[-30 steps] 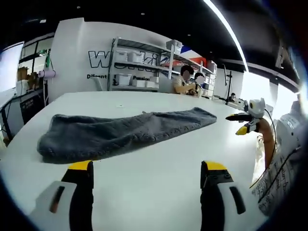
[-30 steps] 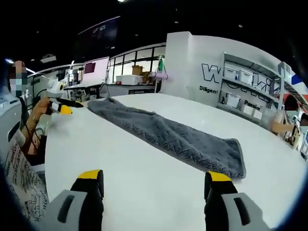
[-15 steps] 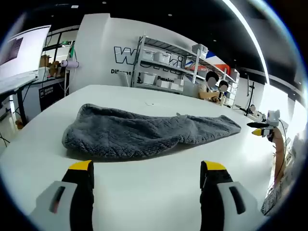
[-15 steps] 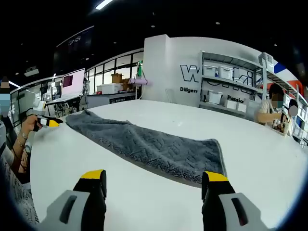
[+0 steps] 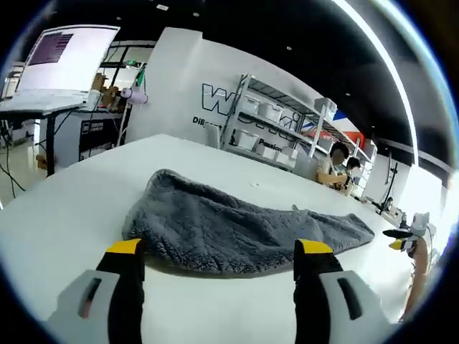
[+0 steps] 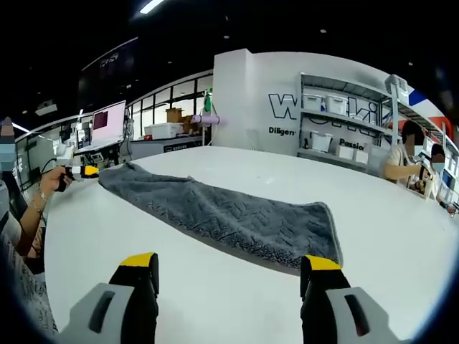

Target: Fold the towel on the table until its edges align and the towel forms a compact rectangular stack.

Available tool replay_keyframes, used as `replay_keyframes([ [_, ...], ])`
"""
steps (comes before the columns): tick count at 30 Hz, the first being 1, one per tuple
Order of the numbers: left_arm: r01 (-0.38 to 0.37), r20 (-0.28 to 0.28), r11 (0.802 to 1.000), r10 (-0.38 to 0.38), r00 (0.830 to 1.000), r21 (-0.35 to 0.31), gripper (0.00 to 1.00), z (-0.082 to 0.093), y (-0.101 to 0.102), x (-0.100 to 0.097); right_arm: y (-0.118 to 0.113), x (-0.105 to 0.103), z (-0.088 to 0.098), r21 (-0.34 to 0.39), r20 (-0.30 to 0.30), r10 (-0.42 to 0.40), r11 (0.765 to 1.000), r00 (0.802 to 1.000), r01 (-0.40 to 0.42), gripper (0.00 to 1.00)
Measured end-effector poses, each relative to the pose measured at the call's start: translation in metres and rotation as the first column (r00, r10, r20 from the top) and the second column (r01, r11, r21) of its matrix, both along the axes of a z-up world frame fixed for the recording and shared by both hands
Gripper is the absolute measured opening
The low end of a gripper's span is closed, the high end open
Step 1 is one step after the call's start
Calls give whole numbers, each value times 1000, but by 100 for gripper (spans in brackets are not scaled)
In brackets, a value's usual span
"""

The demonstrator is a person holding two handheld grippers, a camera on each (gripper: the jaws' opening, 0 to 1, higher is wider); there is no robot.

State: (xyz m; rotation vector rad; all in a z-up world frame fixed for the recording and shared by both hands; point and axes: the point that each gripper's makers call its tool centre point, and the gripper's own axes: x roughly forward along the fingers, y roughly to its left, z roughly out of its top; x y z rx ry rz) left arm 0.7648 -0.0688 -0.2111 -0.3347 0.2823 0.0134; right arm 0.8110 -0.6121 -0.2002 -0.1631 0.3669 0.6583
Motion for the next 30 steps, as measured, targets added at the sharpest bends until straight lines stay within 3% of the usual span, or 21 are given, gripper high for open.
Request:
replay_keyframes([
  [2, -20, -37, 999, 21, 999, 36, 82, -8, 5, -1, -1, -1, 1, -2, 1, -1, 1000, 1000, 1, 85],
  [13, -71, -60, 996, 74, 995, 61, 83, -15, 11, -11, -3, -8, 2, -7, 10, -1, 1000, 1000, 1, 85],
  [21, -82, -69, 996, 83, 994, 30, 80, -19, 22, 0, 2, -9, 2, -5, 9, 13, 1000, 1000, -13, 85],
  [27, -117, -79, 992, 120, 990, 47, 65, -21, 32, 15, 3, -12, 1, -7, 7, 19, 1000, 1000, -18, 85],
  [28, -128, -73, 991, 131, 989, 46, 60, -21, 35, 16, 2, -13, 1, -7, 6, 18, 1000, 1000, -18, 85],
  [30, -160, -31, 987, 161, 987, 27, 39, -17, 41, 19, 1, -14, 1, -6, 3, 19, 1000, 1000, -19, 85],
])
